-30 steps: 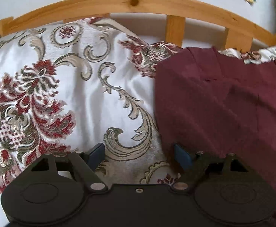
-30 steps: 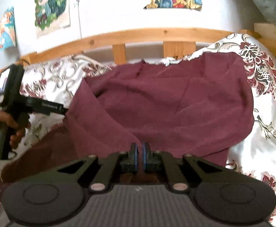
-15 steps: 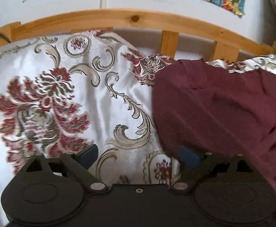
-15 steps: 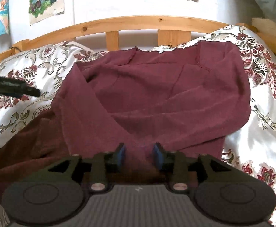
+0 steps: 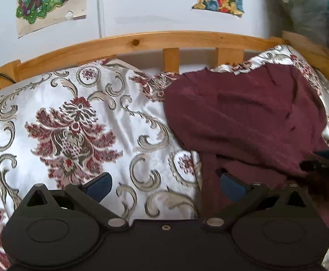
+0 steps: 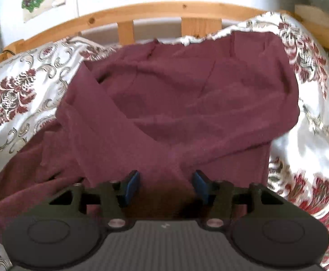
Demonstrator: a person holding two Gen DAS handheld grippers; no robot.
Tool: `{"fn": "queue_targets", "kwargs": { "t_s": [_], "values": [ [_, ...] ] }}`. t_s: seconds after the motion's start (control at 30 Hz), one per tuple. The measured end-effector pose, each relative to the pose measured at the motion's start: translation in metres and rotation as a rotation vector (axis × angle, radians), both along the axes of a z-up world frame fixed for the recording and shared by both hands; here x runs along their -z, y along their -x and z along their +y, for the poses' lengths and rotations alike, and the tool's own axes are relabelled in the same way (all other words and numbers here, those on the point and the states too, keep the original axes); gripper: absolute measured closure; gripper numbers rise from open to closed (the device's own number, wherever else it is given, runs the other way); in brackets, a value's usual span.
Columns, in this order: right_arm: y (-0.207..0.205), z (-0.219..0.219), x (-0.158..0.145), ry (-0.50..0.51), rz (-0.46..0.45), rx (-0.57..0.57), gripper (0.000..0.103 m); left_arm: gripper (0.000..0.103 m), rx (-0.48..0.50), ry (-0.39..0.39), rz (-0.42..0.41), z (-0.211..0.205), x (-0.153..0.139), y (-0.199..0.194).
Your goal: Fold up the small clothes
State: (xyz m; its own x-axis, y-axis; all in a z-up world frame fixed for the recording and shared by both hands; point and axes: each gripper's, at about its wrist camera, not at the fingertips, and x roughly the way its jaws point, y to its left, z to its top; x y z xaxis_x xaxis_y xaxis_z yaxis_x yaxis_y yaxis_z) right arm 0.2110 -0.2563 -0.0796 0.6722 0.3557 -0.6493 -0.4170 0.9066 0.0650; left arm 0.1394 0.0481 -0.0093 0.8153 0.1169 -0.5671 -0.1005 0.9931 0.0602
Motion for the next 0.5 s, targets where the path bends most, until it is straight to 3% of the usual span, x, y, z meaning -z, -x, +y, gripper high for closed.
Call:
{"fn": "queue_targets", "kwargs": {
  "t_s": [0.07,0.1,0.3,0.43,0.5],
  "values": [
    [0.001,0.001,-0.002,0.002,0.009,-0.013,0.093,0.001,0.02,0.003,0.009,-0.002,0.004,0.005],
    [0.003,0.003,-0.005,0.017,-0.003,-0.016,0.095,0.001,0.034,0.005,0.014,-0.004,0.005,0.008],
    [0.022,-0.016,-0.029,0.021,-0.033,0.026,0.096,0.001,0.108,-0.026,0.02,-0.012,0.007,0.026],
    [0.024,-0.026,-0.025,0.025,-0.007,0.043,0.095,0.001,0.128,-0.027,0.039,-0.015,0.013,0.03],
    [0.022,-0.028,-0.02,0.014,0.01,0.05,0.08,0.001,0.134,-0.027,0.052,-0.017,0.016,0.03]
  ]
}}
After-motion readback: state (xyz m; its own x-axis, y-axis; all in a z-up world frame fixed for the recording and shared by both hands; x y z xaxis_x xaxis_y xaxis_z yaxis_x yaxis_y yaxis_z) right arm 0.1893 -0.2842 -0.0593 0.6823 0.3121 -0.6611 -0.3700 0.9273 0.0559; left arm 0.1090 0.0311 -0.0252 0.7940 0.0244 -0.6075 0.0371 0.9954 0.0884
